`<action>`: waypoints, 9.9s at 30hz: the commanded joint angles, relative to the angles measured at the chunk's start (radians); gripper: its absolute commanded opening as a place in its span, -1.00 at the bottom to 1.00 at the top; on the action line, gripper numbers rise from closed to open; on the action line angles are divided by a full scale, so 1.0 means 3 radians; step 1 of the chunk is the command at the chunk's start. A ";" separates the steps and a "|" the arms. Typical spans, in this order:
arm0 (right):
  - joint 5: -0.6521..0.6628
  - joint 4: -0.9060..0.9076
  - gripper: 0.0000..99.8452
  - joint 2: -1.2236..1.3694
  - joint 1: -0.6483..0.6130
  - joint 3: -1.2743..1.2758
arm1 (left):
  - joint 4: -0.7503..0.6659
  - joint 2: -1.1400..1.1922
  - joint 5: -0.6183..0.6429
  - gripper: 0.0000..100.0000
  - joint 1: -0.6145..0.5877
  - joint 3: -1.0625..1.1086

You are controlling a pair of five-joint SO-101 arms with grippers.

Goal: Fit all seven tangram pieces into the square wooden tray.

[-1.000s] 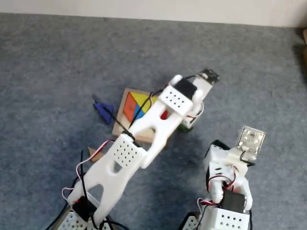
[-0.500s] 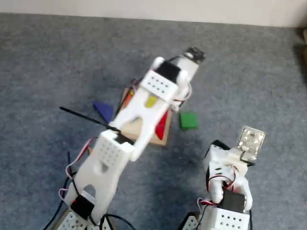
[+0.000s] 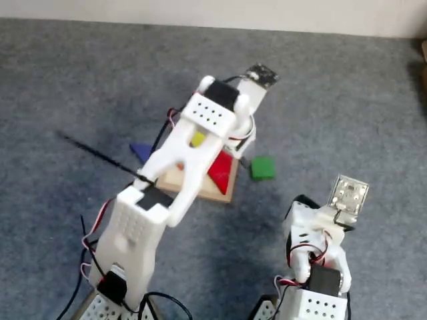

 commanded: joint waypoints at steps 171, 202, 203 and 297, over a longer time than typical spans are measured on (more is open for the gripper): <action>0.1672 0.2688 -0.84 0.8002 -0.0959 -0.8661 | -0.2061 -0.3925 0.0394 -0.80 -0.2227 0.4892; 0.0511 0.0591 -0.84 0.6841 -0.2882 -0.5623 | -0.2107 -0.3925 0.0675 -0.80 -0.2821 0.4810; 0.0517 0.0555 -0.84 0.6841 -0.2877 -0.5588 | -0.2107 -0.3925 0.0675 -0.80 -0.2816 0.4810; 0.0711 0.1082 -0.60 0.6718 -0.4314 -0.5741 | -0.1146 -0.3920 0.0921 -0.57 -0.4606 0.4872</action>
